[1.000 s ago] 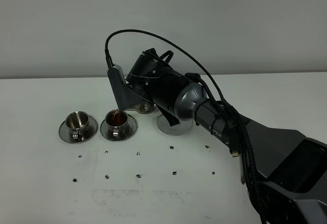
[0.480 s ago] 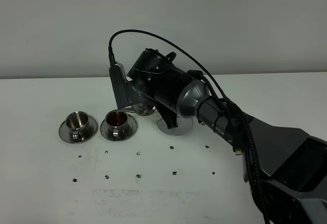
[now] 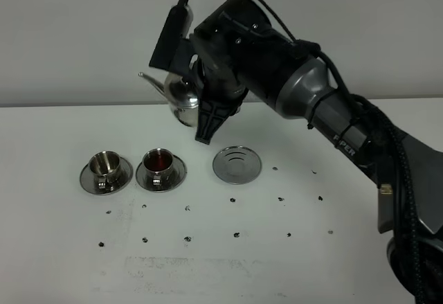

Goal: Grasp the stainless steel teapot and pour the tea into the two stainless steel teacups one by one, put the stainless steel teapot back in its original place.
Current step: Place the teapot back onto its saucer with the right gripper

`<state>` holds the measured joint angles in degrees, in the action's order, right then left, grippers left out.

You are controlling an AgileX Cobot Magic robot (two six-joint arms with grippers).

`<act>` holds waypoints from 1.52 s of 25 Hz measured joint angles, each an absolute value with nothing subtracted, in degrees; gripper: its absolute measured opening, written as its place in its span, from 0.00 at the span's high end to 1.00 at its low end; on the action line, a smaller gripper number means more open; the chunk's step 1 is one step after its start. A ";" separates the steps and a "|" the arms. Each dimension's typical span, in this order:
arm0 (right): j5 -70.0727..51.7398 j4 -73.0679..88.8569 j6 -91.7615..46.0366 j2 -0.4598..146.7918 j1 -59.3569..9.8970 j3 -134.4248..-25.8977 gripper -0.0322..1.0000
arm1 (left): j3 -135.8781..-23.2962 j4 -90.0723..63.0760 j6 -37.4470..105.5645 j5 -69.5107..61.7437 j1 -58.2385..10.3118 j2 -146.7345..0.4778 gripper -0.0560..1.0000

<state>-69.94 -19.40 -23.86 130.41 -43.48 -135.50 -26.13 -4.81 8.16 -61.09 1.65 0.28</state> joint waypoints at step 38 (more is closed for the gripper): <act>-44.72 0.77 -10.37 119.64 -41.89 -91.08 0.79 | -26.13 -4.81 8.16 -61.09 1.65 0.28 0.68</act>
<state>-44.72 0.77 -10.37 119.64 -41.89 -91.08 -26.13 -4.81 8.16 -61.09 1.65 0.28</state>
